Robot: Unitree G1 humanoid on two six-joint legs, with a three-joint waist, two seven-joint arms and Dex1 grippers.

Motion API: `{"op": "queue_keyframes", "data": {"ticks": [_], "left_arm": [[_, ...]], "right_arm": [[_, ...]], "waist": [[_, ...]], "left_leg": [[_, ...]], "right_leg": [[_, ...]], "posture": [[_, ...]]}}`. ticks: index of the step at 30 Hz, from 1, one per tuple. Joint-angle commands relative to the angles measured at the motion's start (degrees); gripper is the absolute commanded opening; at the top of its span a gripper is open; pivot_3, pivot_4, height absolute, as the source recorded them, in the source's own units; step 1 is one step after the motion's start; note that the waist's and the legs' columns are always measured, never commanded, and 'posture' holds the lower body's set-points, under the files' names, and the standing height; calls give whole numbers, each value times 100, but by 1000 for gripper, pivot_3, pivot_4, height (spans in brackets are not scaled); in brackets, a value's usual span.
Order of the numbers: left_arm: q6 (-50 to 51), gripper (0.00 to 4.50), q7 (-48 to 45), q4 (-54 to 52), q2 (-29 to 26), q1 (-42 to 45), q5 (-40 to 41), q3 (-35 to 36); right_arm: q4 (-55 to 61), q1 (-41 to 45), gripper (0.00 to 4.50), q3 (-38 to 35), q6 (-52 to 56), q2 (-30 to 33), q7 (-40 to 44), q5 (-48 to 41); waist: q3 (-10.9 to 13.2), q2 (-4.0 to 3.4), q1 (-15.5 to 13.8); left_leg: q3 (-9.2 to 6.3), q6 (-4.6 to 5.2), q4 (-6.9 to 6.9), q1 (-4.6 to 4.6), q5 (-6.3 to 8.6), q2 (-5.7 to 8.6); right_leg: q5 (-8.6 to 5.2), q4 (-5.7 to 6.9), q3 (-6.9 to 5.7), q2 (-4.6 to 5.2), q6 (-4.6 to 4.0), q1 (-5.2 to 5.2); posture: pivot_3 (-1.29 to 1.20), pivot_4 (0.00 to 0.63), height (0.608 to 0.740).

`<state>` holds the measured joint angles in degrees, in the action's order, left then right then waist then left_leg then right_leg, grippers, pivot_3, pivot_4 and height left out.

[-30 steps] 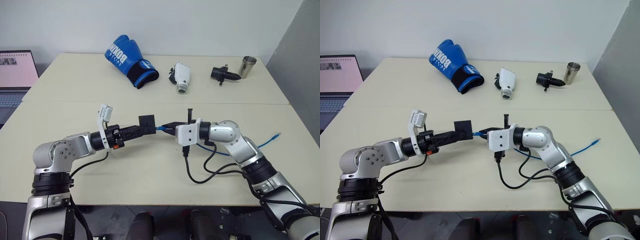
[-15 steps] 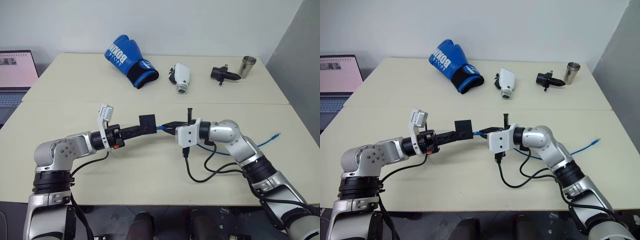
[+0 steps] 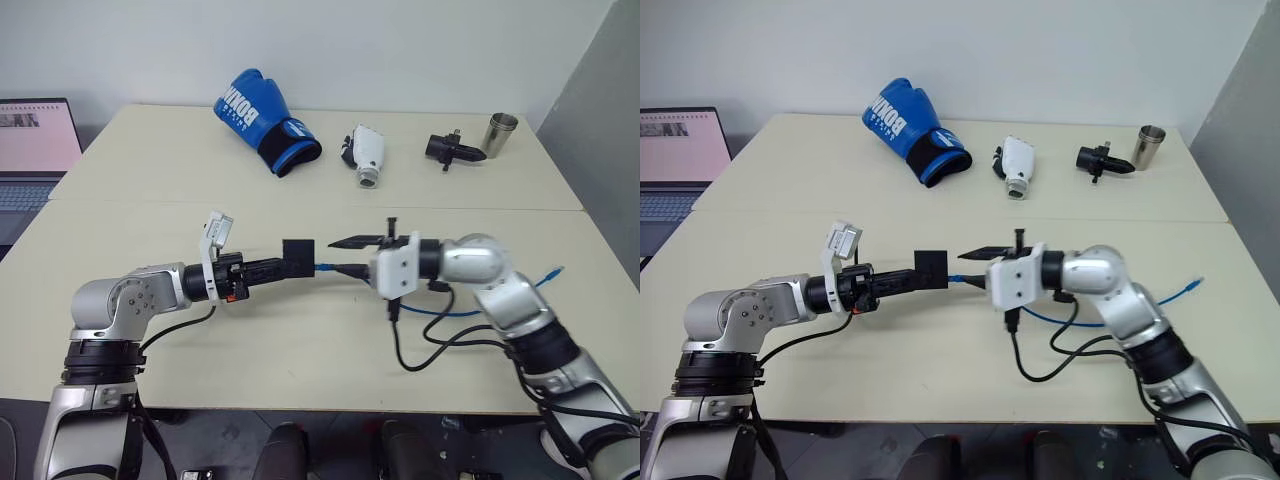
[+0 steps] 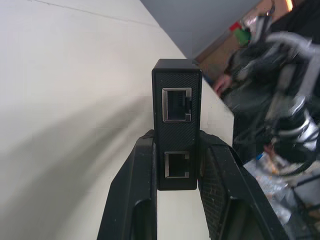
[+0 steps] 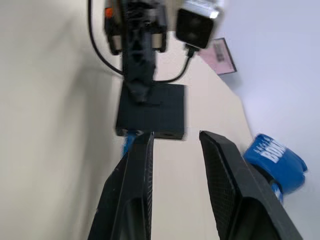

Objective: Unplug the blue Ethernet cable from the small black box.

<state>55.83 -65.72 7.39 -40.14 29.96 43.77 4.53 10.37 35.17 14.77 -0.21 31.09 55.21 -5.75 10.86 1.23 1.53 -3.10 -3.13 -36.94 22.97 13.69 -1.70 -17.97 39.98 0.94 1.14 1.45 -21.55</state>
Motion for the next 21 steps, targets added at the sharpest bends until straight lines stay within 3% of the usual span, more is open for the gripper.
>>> {"op": "queue_keyframes", "data": {"ticks": [1, 7, 10, 13, 21], "left_arm": [[-207, 765, -339, -89, -89, 505, 64, 69], [-187, 765, -584, -221, -143, 763, 66, -22], [-267, 765, -692, -179, -178, 806, -44, -111], [-321, 765, -736, -133, -170, 826, -96, -142], [-369, 765, -825, -137, -88, 889, -89, -171]], "right_arm": [[758, -149, 1546, -553, 2359, -13, -58, -1627], [905, -346, 1546, -981, 3609, -514, -568, -2700], [853, -226, 2022, -1116, 3924, -646, -725, -2928], [829, -88, 2788, -1164, 4228, -656, -774, -3116], [339, 144, 2805, -1047, 4704, -796, -716, -3405]], "waist": [[0, 0, -1], [1, -1, 66], [1, -1, 53], [1, -1, 42], [1, -1, 36]], "left_leg": [[-3, 0, 0, 0, 0, 0], [6, 2, 5, -5, 1, -1], [6, 2, 8, 0, 1, -2], [10, 2, 7, 2, 1, 1], [9, 2, 7, 3, 1, 0]], "right_leg": [[0, 0, -1, 0, 0, 2], [0, 1, 7, -7, 0, -4], [-1, 1, 5, -9, 0, -9], [-1, 1, 8, -7, 0, -12], [-1, 0, 5, -9, 0, -13]], "posture": [[0, 150, 740], [0, 150, 740], [0, 150, 740], [0, 150, 740], [0, 150, 740]]}}
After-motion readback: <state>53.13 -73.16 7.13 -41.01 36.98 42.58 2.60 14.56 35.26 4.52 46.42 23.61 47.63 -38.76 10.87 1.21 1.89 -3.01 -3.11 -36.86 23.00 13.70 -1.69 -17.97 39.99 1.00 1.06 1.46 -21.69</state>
